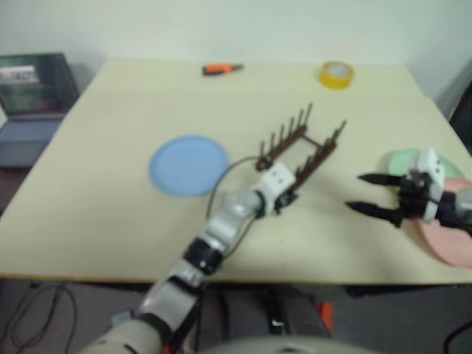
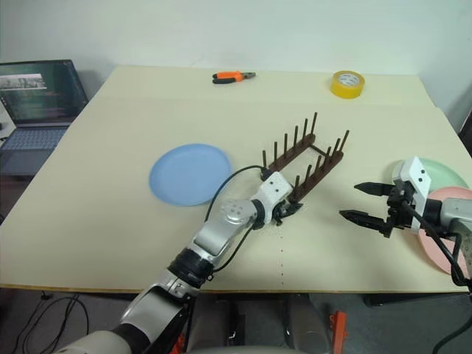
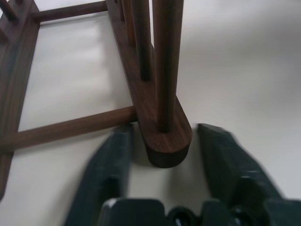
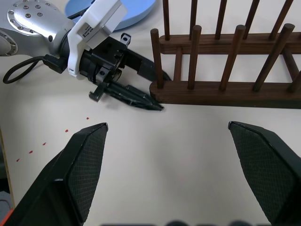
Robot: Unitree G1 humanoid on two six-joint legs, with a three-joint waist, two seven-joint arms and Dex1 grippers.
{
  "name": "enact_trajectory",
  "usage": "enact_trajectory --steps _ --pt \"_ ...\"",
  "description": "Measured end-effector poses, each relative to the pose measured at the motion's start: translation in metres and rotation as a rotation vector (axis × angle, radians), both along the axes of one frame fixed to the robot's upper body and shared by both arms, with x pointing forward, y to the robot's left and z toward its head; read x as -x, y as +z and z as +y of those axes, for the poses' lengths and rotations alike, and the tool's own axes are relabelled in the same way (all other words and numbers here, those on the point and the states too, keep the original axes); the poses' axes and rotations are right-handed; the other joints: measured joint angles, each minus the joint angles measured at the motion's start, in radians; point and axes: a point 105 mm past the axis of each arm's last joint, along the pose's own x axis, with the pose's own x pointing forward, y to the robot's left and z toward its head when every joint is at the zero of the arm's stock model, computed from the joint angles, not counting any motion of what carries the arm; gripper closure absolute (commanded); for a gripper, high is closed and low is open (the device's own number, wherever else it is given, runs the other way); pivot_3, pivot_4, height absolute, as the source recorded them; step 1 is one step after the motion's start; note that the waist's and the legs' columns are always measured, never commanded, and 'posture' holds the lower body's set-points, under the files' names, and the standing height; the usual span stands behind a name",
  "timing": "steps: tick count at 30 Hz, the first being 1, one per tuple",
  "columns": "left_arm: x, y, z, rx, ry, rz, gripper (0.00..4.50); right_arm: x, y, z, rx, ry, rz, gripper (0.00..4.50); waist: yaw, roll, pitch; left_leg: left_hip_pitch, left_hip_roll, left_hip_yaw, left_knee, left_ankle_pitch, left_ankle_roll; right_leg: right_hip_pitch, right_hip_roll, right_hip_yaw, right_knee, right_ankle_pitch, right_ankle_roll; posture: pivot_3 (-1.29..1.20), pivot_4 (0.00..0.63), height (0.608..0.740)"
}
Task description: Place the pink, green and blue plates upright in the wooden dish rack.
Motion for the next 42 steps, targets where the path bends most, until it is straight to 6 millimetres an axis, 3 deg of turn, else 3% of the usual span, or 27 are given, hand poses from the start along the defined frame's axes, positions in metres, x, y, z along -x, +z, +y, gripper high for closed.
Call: enact_trajectory --steps 2,7,11,17,22,28,34,42 --pt "-0.002 0.001 0.003 -0.002 0.002 -0.006 3.48 0.0 0.0 0.0 0.001 -0.004 -0.002 0.0 0.0 0.0 0.0 0.0 0.0 -0.001 0.0 0.0 0.0 0.0 0.0 -0.001 0.0 0.0 0.0 0.0 0.15 0.74" --pt "-0.004 0.0 0.01 -0.024 -0.021 -0.016 3.49 0.001 0.001 -0.004 0.002 -0.021 -0.007 0.0 -0.003 0.0 0.0 0.0 0.0 0.0 -0.001 0.0 0.0 0.0 0.0 0.0 -0.001 0.0 0.0 0.0 0.15 0.74" --pt "-0.004 0.003 0.027 -0.061 -0.068 -0.02 3.49 0.004 0.002 -0.011 0.02 -0.033 0.001 0.0 -0.005 0.0 0.0 0.0 0.001 0.0 -0.001 0.0 0.0 0.0 0.001 0.0 -0.001 0.0 0.0 0.0 0.15 0.74" --pt "0.015 0.009 0.049 -0.081 -0.232 0.034 3.49 0.014 0.004 -0.024 0.054 -0.051 0.014 0.0 -0.002 0.0 0.0 -0.001 0.001 0.0 -0.002 0.0 0.0 -0.001 0.001 -0.001 -0.002 -0.001 -0.001 0.0 0.15 0.74" --pt "0.035 0.004 0.043 -0.043 -0.373 0.111 3.49 0.025 -0.004 -0.025 0.065 -0.045 0.049 0.0 0.001 0.0 0.0 -0.002 0.001 0.0 -0.001 0.0 0.0 -0.001 0.0 -0.001 -0.003 -0.001 -0.001 0.0 0.15 0.74" --pt "0.048 0.002 0.023 -0.017 -0.478 0.132 3.49 0.044 -0.011 -0.027 0.102 -0.05 0.079 0.0 0.004 0.0 0.0 -0.002 0.001 -0.001 -0.001 0.0 0.0 -0.001 0.0 -0.001 -0.003 -0.001 -0.001 0.0 0.15 0.74" --pt "0.039 0.0 0.014 -0.039 -0.445 0.113 3.49 0.056 -0.014 -0.04 0.137 -0.101 0.103 0.0 0.0 0.0 0.0 -0.001 0.0 -0.001 -0.001 0.0 0.0 -0.001 0.0 -0.001 -0.003 -0.001 -0.001 0.0 0.15 0.74" --pt "0.037 -0.001 0.011 -0.053 -0.436 0.097 3.49 0.061 -0.016 -0.036 0.154 -0.1 0.106 0.0 -0.002 -0.001 0.0 -0.001 0.0 -0.002 -0.002 0.0 0.0 -0.001 0.0 -0.002 -0.003 -0.001 -0.001 0.0 0.15 0.74"
